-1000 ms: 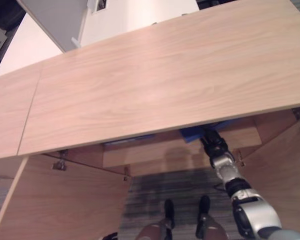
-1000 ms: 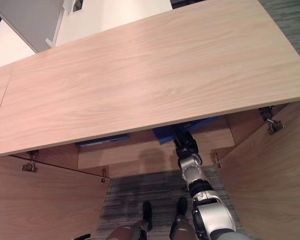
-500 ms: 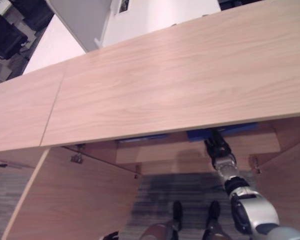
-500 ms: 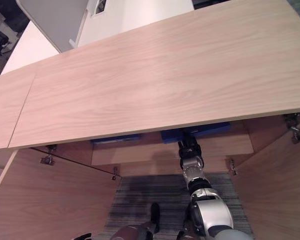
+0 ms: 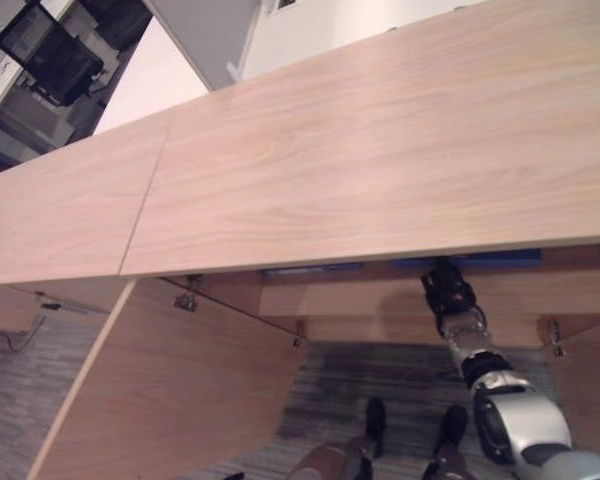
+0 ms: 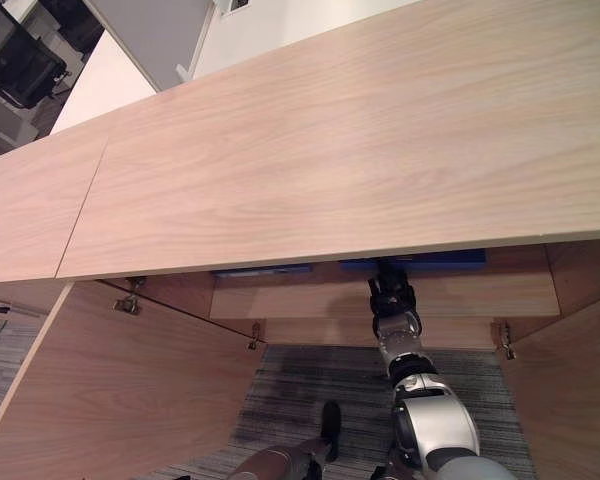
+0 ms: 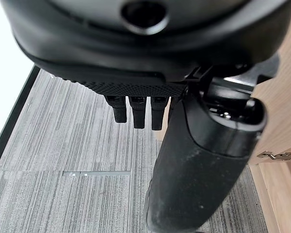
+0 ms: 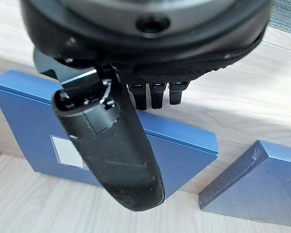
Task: Put the empty folder in the office cabinet
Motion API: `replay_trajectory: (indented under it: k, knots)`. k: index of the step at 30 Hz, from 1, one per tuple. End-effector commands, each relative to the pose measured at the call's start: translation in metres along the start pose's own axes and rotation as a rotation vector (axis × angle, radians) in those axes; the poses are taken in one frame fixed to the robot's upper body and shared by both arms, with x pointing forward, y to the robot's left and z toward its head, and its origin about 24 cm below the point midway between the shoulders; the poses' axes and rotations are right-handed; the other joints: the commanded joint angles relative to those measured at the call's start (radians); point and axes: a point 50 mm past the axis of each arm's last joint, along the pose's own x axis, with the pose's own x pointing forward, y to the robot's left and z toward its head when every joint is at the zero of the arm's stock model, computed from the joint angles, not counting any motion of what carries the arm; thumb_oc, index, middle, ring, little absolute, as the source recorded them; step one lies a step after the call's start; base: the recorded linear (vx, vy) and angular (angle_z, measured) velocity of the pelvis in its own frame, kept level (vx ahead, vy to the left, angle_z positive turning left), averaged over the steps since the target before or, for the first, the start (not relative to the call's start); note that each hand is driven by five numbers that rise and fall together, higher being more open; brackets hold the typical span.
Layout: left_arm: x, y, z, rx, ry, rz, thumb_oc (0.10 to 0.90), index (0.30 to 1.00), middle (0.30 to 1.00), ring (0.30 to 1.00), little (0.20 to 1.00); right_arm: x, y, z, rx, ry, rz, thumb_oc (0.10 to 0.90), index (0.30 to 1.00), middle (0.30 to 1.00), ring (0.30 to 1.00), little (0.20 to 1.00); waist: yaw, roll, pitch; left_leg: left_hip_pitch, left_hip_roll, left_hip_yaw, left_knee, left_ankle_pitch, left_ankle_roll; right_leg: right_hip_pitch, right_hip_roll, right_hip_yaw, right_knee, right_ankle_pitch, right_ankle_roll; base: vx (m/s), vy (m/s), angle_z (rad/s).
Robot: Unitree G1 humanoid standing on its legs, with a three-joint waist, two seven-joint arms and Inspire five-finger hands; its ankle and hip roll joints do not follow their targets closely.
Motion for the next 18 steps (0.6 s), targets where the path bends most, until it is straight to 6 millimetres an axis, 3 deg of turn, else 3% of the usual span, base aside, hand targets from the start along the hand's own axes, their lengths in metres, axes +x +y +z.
replay_trajectory:
  k: [1, 2, 5, 7, 9, 12, 14, 18]
  knots:
    - [0.002, 0.026, 0.000, 0.151, 0.012, 0.056, 0.800, 0.900, 0.900, 0.900, 0.900, -0.009, 0.083, -0.009, 0.012, 0.017, 0.374, 0.800, 0.900, 0.900, 0.900, 0.900, 0.031, -0.049, 0.014, 0.058, -0.090, 0.000, -0.006, -0.135, 0.012, -0.001, -0.104, -0.064, 0.001, -0.033, 0.119, -0.05, 0.060, 0.11]
    - [0.002, 0.025, 0.000, 0.151, 0.013, 0.055, 0.800, 0.900, 0.900, 0.900, 0.900, -0.009, 0.083, -0.009, 0.011, 0.017, 0.374, 0.800, 0.900, 0.900, 0.900, 0.900, 0.031, -0.049, 0.013, 0.057, -0.090, -0.001, -0.006, -0.135, 0.012, -0.001, -0.105, -0.065, 0.001, -0.033, 0.119, -0.06, 0.066, 0.13]
    - [0.002, 0.030, 0.003, 0.154, -0.004, 0.063, 0.800, 0.900, 0.900, 0.900, 0.900, -0.007, 0.088, 0.020, -0.141, -0.078, 0.381, 0.800, 0.900, 0.900, 0.900, 0.900, 0.027, -0.051, 0.008, 0.051, -0.100, -0.002, -0.006, -0.134, 0.013, -0.006, -0.123, -0.078, 0.002, -0.023, 0.126, -0.04, 0.050, 0.10]
    - [0.002, 0.038, 0.006, 0.147, -0.008, 0.080, 0.800, 0.900, 0.900, 0.900, 0.900, -0.001, 0.087, 0.061, -0.418, -0.194, 0.287, 0.800, 0.900, 0.900, 0.900, 0.900, 0.021, -0.056, 0.002, 0.042, -0.111, -0.006, -0.006, -0.130, 0.015, -0.013, -0.138, -0.085, 0.004, -0.012, 0.131, -0.06, 0.068, 0.20]
    - [0.002, 0.045, 0.008, 0.160, -0.015, 0.096, 0.800, 0.900, 0.900, 0.900, 0.900, 0.000, 0.088, 0.089, -0.695, -0.259, 0.201, 0.800, 0.900, 0.900, 0.900, 0.900, 0.017, -0.064, -0.001, 0.032, -0.118, -0.005, -0.006, -0.126, 0.017, -0.023, -0.149, -0.088, 0.003, -0.002, 0.136, -0.06, 0.060, 0.19]
    - [0.003, 0.052, 0.016, 0.176, -0.041, 0.117, 0.800, 0.900, 0.900, 0.900, 0.900, -0.004, 0.106, 0.118, -1.072, -0.350, 0.099, 0.800, 0.900, 0.900, 0.900, 0.900, 0.005, -0.071, 0.012, 0.014, -0.123, -0.005, -0.006, -0.116, 0.020, -0.045, -0.156, -0.083, 0.004, 0.010, 0.139, -0.07, 0.049, 0.04]
    - [0.003, 0.054, 0.018, 0.185, -0.049, 0.125, 0.800, 0.900, 0.900, 0.900, 0.900, -0.006, 0.116, 0.124, -1.203, -0.363, 0.084, 0.800, 0.900, 0.900, 0.900, 0.900, 0.001, -0.075, 0.018, 0.008, -0.124, -0.004, -0.006, -0.113, 0.021, -0.051, -0.157, -0.081, 0.004, 0.015, 0.139, -0.04, 0.020, -0.07]
    - [0.003, 0.053, 0.020, 0.203, -0.057, 0.117, 0.800, 0.900, 0.900, 0.900, 0.900, -0.005, 0.119, 0.122, -1.211, -0.319, 0.090, 0.800, 0.900, 0.900, 0.900, 0.900, 0.006, -0.070, 0.024, 0.001, -0.127, -0.004, -0.006, -0.107, 0.022, -0.056, -0.161, -0.080, 0.004, 0.020, 0.139, -0.02, 0.015, -0.06]
